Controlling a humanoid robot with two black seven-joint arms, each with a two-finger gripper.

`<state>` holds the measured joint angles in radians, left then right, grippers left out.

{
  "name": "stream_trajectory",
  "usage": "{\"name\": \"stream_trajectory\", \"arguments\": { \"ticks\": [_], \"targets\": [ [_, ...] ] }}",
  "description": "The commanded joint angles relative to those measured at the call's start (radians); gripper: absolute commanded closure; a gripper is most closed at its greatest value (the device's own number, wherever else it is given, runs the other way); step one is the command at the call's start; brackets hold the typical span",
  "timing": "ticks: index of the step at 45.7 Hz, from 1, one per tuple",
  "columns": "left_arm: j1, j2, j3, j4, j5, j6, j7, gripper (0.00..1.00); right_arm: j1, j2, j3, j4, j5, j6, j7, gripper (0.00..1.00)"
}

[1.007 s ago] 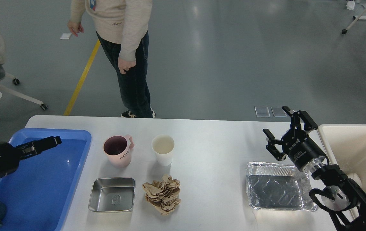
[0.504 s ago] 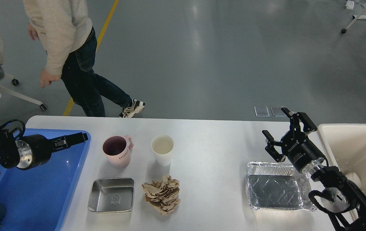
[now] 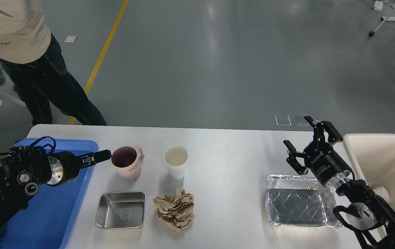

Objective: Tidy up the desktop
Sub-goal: 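Reach the left gripper toward the pink mug and grasp it, then lift the pink mug with the left gripper and move it over the blue tray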

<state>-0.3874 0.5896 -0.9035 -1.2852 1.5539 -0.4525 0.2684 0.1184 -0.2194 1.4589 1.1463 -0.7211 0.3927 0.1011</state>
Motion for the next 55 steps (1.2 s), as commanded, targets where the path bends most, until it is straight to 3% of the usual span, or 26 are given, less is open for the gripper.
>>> {"name": "stream_trajectory", "arguments": {
  "ticks": [1,14,21,37,55],
  "targets": [
    [-0.002,-0.039,0.0,0.038,-0.003,0.014,-0.009,0.05,0.0,0.0,0.0,0.001,0.0,0.0,0.0,0.0],
    [-0.001,-0.062,0.001,0.067,0.005,0.018,-0.003,0.11,-0.005,-0.001,0.0,0.001,0.0,0.0,0.002,0.0],
    [-0.005,-0.086,0.0,0.093,0.005,0.021,0.0,0.31,-0.006,-0.001,0.0,0.001,0.0,0.0,0.002,0.0],
    [-0.028,-0.162,0.002,0.175,-0.018,0.02,-0.008,0.36,-0.005,0.0,0.0,0.001,0.002,0.0,0.002,0.0],
    [-0.016,-0.182,0.003,0.178,-0.014,0.018,-0.003,0.8,-0.005,0.002,0.0,0.0,0.002,0.0,0.002,0.0]
  ]
}}
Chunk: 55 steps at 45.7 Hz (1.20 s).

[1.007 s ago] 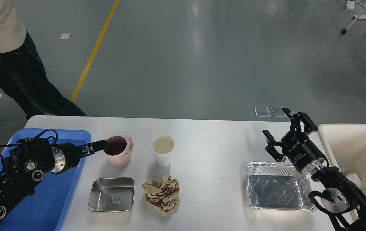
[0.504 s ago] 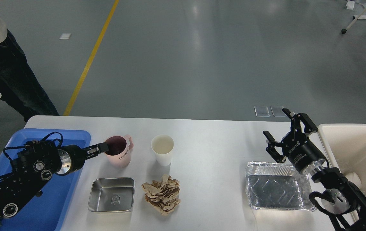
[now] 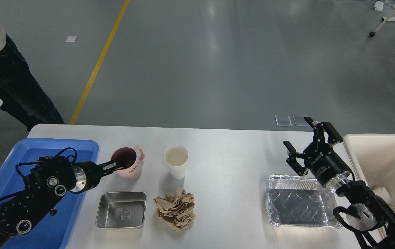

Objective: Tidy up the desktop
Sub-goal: 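Lift the pink mug with the left gripper and move it over the blue tray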

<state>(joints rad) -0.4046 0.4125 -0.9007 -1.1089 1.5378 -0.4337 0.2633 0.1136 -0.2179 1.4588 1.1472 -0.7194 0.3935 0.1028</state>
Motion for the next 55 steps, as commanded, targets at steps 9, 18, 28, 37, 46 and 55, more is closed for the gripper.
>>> {"name": "stream_trajectory", "arguments": {
  "ticks": [9,18,28,37,46,55],
  "targets": [
    [0.012,0.008,0.005,0.006,-0.002,-0.004,0.002,0.99,0.0,0.002,0.0,0.0,0.0,-0.001,0.0,0.0],
    [0.013,0.02,-0.015,0.004,-0.005,-0.01,-0.004,1.0,0.0,0.003,0.0,0.0,0.0,-0.001,0.0,0.0],
    [-0.013,0.063,-0.017,0.003,-0.011,-0.014,-0.012,1.0,0.001,0.005,0.0,0.0,0.0,-0.002,0.0,0.0],
    [-0.057,0.083,-0.017,-0.02,-0.01,-0.016,-0.029,1.0,0.008,0.006,-0.002,0.0,0.0,-0.002,0.0,0.0],
    [-0.108,0.195,-0.012,-0.028,-0.021,-0.097,-0.029,1.0,0.011,0.023,-0.003,0.0,-0.002,-0.002,0.0,0.0],
    [-0.118,0.324,-0.015,-0.117,-0.03,-0.122,-0.029,1.0,0.012,0.023,-0.003,0.0,0.0,-0.002,0.0,0.0]
  ]
}}
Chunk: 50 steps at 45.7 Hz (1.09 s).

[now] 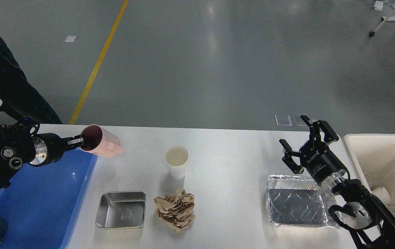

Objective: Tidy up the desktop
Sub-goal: 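Lift the pink mug with the left gripper and move it over the blue tray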

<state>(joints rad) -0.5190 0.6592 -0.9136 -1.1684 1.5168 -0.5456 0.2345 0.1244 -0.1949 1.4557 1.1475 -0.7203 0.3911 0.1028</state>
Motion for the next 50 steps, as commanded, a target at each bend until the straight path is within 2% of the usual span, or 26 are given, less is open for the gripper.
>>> {"name": "stream_trajectory", "arguments": {
  "ticks": [1,9,20,24,29,41,50],
  "targets": [
    [-0.003,0.094,-0.001,-0.074,-0.015,-0.01,0.0,1.0,0.001,0.0,0.0,0.0,-0.001,0.0,0.0,0.0],
    [0.039,0.292,0.016,-0.212,-0.11,-0.01,0.0,1.0,0.001,0.0,0.0,0.0,-0.001,0.0,0.0,0.0],
    [0.076,0.471,0.013,-0.237,-0.21,-0.034,-0.015,1.0,0.006,-0.003,-0.001,0.0,-0.001,0.0,0.0,0.0],
    [0.091,0.504,0.015,-0.261,-0.211,-0.04,-0.023,1.0,0.006,-0.003,-0.004,0.0,-0.001,0.0,0.0,0.0],
    [0.169,0.534,0.015,-0.301,-0.21,-0.036,-0.034,1.0,0.006,-0.004,-0.018,0.0,-0.001,-0.001,0.0,0.0],
    [0.31,0.531,0.01,-0.307,-0.204,-0.01,-0.047,1.0,0.006,-0.009,-0.018,0.0,-0.001,-0.001,0.0,0.0],
    [0.436,0.525,0.01,-0.298,-0.195,0.051,-0.053,1.0,0.007,-0.011,-0.018,-0.002,-0.001,-0.001,0.0,0.0]
  ]
}}
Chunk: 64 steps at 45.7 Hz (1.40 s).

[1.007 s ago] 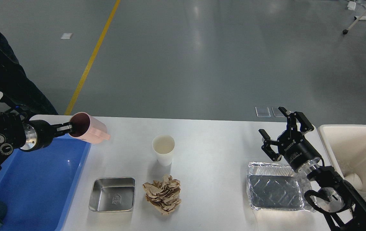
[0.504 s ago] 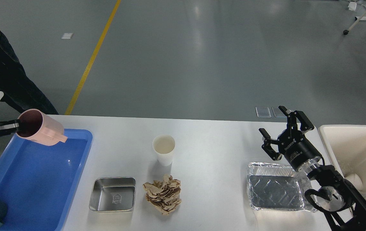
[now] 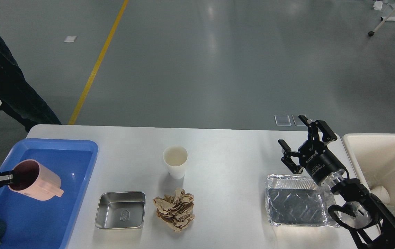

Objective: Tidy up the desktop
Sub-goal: 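Lift the pink mug with the left gripper and move it over the blue tray, then lower the mug into the blue tray and open the left gripper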

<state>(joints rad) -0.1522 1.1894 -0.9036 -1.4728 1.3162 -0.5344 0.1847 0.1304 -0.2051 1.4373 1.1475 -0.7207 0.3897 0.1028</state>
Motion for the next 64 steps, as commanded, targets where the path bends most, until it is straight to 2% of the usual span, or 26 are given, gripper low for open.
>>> {"name": "stream_trajectory", "arguments": {
  "ticks": [1,10,26,64],
  "targets": [
    [0.082,-0.008,0.0,0.006,0.006,0.046,-0.004,1.0,0.002,0.0,0.0,0.0,0.0,0.0,0.0,0.0],
    [0.154,-0.013,-0.006,0.006,0.038,0.105,-0.019,1.0,0.002,0.0,0.0,0.0,0.0,-0.002,0.0,0.0],
    [0.163,-0.04,0.006,0.011,0.043,0.142,-0.022,1.0,-0.002,0.0,0.0,0.001,0.0,-0.002,0.0,0.0],
    [0.184,-0.142,0.006,0.062,0.12,0.149,-0.004,0.99,-0.002,-0.002,0.002,0.001,0.001,-0.002,0.0,0.0]
  ]
}}
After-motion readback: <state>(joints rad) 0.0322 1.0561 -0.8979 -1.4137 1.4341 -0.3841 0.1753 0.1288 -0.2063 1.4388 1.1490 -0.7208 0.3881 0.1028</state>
